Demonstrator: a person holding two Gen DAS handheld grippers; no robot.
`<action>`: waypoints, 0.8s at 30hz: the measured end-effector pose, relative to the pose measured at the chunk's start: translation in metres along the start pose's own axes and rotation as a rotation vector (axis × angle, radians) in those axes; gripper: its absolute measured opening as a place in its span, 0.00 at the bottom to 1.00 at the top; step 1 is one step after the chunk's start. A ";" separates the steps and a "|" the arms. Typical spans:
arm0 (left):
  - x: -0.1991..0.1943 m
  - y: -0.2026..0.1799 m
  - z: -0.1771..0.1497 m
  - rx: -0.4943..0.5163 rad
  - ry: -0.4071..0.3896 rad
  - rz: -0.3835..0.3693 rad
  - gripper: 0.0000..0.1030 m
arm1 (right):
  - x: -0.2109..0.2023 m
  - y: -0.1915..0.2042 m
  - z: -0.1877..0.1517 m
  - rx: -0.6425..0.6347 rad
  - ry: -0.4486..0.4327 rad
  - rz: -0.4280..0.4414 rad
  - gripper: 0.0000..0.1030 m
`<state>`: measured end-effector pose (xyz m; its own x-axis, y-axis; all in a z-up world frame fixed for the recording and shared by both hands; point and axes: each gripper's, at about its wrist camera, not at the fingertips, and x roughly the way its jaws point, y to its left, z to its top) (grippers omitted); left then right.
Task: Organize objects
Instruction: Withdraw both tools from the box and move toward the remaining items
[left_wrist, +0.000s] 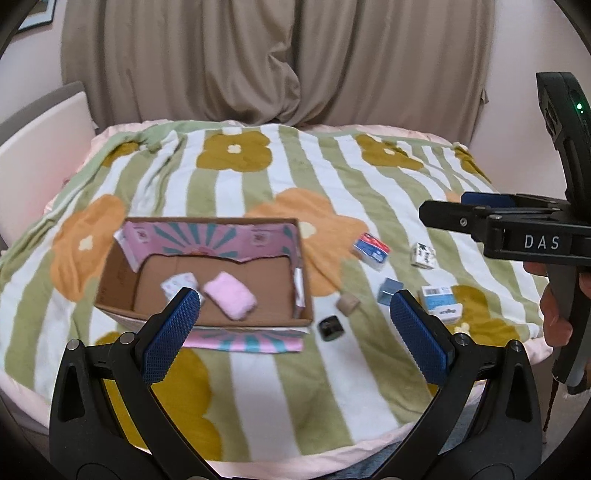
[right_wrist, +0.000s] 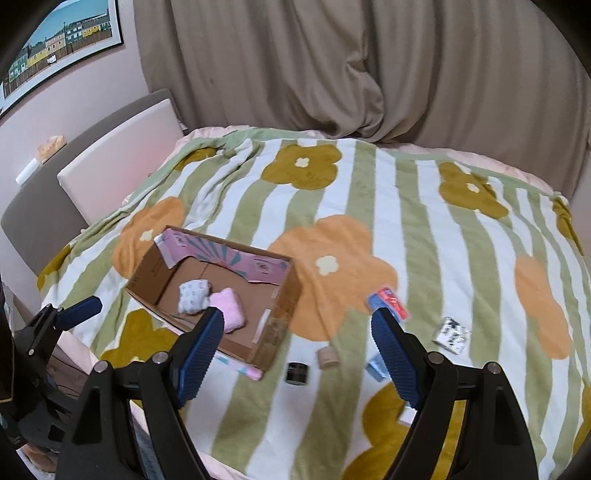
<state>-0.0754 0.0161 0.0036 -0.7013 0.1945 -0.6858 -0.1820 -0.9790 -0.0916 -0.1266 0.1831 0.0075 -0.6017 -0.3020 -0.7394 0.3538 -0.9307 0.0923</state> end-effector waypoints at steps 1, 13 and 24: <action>0.002 -0.006 -0.003 0.002 0.003 -0.001 1.00 | -0.002 -0.004 -0.002 -0.001 -0.002 -0.002 0.77; 0.030 -0.058 -0.056 -0.055 -0.002 0.010 1.00 | 0.010 -0.053 -0.040 -0.072 0.023 -0.021 0.77; 0.093 -0.092 -0.106 -0.094 0.032 0.003 1.00 | 0.056 -0.085 -0.073 -0.198 0.070 0.003 0.77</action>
<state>-0.0507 0.1175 -0.1284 -0.6793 0.1911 -0.7085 -0.1132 -0.9812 -0.1561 -0.1379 0.2605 -0.0907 -0.5514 -0.2836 -0.7846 0.4938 -0.8689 -0.0329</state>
